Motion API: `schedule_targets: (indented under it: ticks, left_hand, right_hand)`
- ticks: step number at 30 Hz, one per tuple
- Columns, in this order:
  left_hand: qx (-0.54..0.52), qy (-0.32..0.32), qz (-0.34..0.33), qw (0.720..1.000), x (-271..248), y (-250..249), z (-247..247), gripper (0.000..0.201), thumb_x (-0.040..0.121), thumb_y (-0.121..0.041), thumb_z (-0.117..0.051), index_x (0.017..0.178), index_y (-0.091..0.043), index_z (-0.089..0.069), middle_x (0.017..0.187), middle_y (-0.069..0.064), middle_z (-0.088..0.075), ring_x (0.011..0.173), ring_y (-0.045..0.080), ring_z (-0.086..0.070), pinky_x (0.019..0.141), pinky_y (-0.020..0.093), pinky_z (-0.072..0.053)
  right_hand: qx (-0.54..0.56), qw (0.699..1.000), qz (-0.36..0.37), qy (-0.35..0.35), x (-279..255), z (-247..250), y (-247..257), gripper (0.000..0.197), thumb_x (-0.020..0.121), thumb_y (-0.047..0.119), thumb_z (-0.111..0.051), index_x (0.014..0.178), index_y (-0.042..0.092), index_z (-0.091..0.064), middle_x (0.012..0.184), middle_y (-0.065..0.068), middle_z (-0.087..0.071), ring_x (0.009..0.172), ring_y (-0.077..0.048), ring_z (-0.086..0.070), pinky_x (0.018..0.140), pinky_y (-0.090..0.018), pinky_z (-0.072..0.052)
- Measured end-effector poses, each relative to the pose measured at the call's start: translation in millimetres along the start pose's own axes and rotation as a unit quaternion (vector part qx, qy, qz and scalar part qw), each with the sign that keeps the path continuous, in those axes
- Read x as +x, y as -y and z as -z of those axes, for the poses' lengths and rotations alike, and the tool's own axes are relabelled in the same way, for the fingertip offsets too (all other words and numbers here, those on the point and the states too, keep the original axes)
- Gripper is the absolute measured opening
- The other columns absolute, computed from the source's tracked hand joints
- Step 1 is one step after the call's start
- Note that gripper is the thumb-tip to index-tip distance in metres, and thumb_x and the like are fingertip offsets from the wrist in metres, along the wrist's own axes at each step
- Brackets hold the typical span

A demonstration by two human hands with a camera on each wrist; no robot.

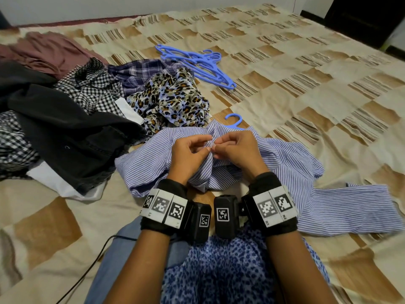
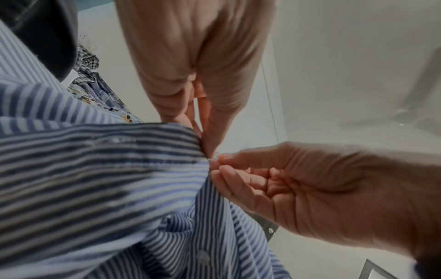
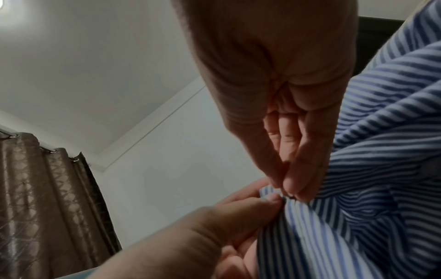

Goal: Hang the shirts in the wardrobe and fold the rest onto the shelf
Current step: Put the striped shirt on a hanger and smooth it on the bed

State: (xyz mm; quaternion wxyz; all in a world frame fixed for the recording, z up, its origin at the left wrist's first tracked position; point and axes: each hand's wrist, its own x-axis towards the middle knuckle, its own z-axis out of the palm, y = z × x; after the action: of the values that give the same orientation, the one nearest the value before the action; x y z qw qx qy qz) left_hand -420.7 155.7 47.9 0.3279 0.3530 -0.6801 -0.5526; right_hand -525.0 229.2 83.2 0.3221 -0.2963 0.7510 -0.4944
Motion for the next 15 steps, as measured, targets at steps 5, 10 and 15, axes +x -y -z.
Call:
schedule_targets:
  ticks: [5, 10, 15]
  left_hand:
    - [-0.046, -0.010, 0.043, 0.998, -1.4, -2.0, 1.2, 0.023, 0.082, 0.003, -0.064, 0.104, -0.003, -0.068, 0.088, 0.006, -0.068, 0.079, 0.007, -0.061, 0.077, 0.014, -0.052]
    - [-0.047, -0.008, 0.077, 0.996, -2.4, -1.8, 0.9, 0.020, 0.081, 0.000, -0.067, 0.100, -0.004, -0.068, 0.084, 0.007, -0.069, 0.078, 0.012, -0.065, 0.077, 0.018, -0.054]
    - [-0.079, -0.023, 0.073, 0.994, -3.4, -4.7, 1.0, 0.019, 0.080, 0.004, -0.066, 0.098, -0.004, -0.068, 0.080, 0.003, -0.067, 0.065, -0.002, -0.064, 0.068, 0.011, -0.053]
  right_hand:
    - [0.006, 1.000, -0.008, -0.010, 0.1, 0.4, -0.9, 0.007, 0.080, -0.002, -0.069, 0.078, 0.004, -0.066, 0.076, -0.016, -0.070, 0.065, -0.021, -0.068, 0.068, -0.029, -0.059]
    - [0.000, 1.000, -0.014, -0.006, -0.1, 0.9, -0.6, 0.007, 0.080, -0.001, -0.070, 0.078, 0.005, -0.066, 0.075, -0.013, -0.069, 0.066, -0.020, -0.068, 0.071, -0.029, -0.059]
    - [0.008, 1.000, -0.019, -0.004, 0.3, -0.1, -0.1, 0.008, 0.078, -0.002, -0.070, 0.077, 0.005, -0.067, 0.078, -0.017, -0.070, 0.076, -0.029, -0.071, 0.074, -0.036, -0.059]
